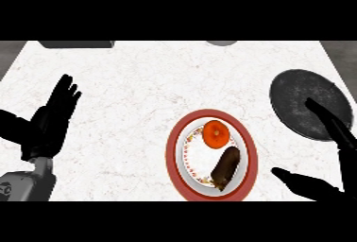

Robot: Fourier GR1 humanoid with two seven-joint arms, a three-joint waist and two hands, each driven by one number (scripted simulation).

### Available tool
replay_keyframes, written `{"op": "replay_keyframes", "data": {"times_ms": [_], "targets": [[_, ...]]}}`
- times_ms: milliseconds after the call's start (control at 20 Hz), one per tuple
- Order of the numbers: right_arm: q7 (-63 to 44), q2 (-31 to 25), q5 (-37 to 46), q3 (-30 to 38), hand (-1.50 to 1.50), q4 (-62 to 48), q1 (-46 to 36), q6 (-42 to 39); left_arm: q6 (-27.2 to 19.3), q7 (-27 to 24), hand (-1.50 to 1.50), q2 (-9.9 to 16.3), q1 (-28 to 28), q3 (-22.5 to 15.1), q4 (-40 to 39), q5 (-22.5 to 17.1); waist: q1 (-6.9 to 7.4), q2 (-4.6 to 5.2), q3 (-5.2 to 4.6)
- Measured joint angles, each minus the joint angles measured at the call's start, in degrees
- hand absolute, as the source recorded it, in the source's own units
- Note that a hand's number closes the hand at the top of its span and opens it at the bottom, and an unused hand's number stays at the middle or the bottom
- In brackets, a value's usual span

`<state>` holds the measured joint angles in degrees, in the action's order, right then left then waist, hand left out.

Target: Pick the squash from the plate and place it in the pan

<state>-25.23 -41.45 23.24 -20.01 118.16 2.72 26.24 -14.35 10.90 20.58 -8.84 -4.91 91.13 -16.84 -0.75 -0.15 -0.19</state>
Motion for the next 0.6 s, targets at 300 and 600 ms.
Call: {"op": "replay_keyframes", "data": {"times_ms": [300,600], "targets": [[-15.64,-2.32,3.49,-3.56,-1.5,-0.54,-10.89,-14.2,0.67,0.02,0.0,-0.89,-1.39,-0.69,-0.84,0.65,1.64,0.26,-0.02],[-25.98,1.12,-0.12,-8.86,-1.5,-6.34,-21.88,-28.83,1.08,-0.22,0.0,-1.67,-3.06,-0.64,-2.62,1.2,2.37,0.42,0.0]]}}
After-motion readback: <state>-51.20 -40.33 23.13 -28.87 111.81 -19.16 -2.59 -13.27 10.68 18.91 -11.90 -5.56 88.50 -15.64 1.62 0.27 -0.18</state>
